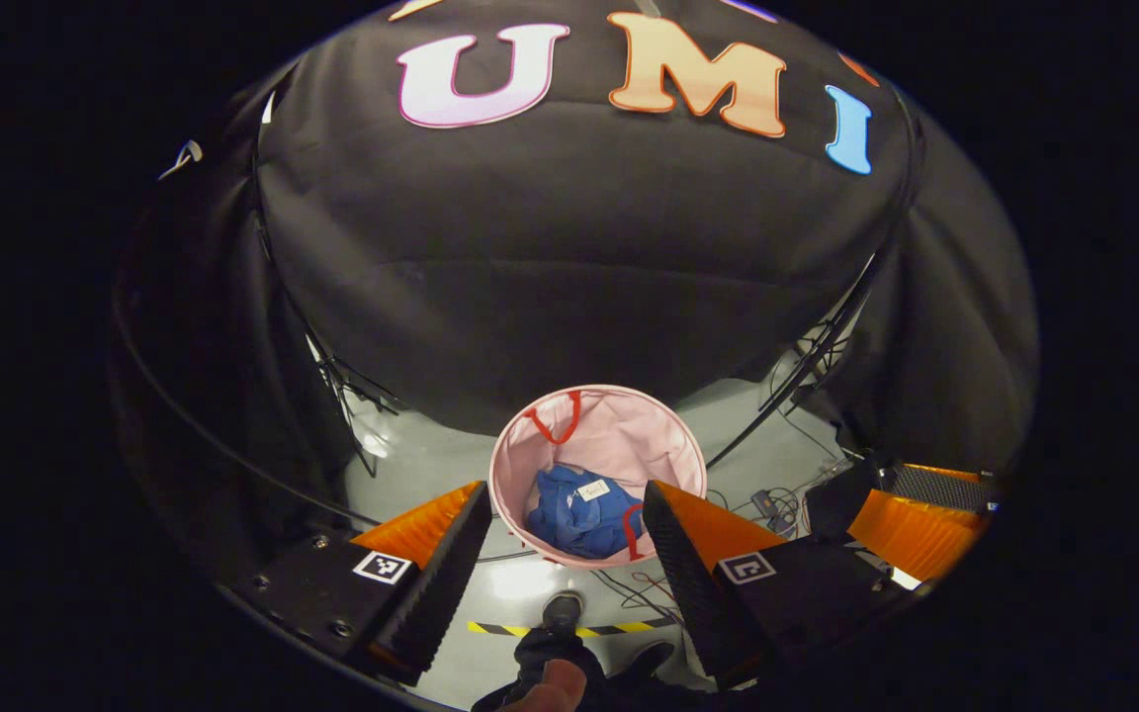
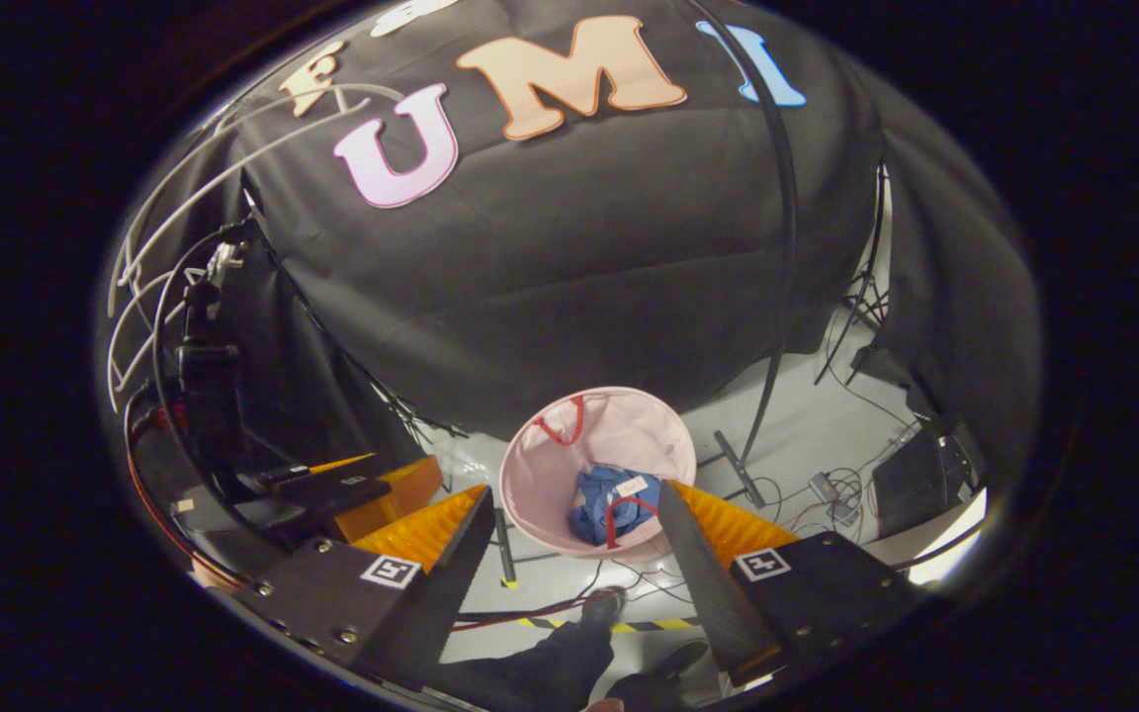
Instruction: Grasp the clothes on the hanger with both hands and then place them into the laundry hamper below.
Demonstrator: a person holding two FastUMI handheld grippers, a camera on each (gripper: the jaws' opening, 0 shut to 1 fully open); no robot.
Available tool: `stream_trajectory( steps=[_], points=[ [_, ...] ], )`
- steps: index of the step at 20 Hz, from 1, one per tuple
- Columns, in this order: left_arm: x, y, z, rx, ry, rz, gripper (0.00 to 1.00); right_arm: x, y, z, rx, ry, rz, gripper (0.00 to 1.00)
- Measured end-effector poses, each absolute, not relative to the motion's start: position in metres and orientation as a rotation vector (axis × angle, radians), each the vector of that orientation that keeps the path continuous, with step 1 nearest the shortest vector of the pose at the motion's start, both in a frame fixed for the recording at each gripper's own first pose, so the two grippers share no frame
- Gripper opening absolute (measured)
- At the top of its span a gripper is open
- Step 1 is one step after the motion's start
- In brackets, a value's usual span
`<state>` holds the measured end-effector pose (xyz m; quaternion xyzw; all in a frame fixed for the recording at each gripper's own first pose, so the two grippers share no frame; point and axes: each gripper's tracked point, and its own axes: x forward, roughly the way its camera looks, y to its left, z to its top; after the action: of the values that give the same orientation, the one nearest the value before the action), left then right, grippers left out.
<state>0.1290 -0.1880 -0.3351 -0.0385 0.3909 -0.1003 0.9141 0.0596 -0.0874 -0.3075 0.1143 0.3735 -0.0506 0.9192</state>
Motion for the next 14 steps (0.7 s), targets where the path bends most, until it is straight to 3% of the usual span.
stream_trajectory(
  steps=[7,8,9,14],
  points=[
    [0.098,-0.17,-0.269,-0.093,0.662,-0.135,0.97,0.033,-0.091,-0.239,0.209,0.6,-0.051,0.99],
    [0.093,-0.17,-0.26,-0.096,0.646,-0.13,0.97,0.03,-0.091,-0.227,0.21,0.569,-0.04,0.94],
    [0.087,-0.17,-0.253,-0.097,0.636,-0.123,0.97,0.027,-0.092,-0.218,0.207,0.54,-0.034,0.99],
    [0.074,-0.177,-0.221,-0.076,0.566,-0.132,0.96,0.02,-0.1,-0.176,0.169,0.461,-0.032,0.99]
  ],
)
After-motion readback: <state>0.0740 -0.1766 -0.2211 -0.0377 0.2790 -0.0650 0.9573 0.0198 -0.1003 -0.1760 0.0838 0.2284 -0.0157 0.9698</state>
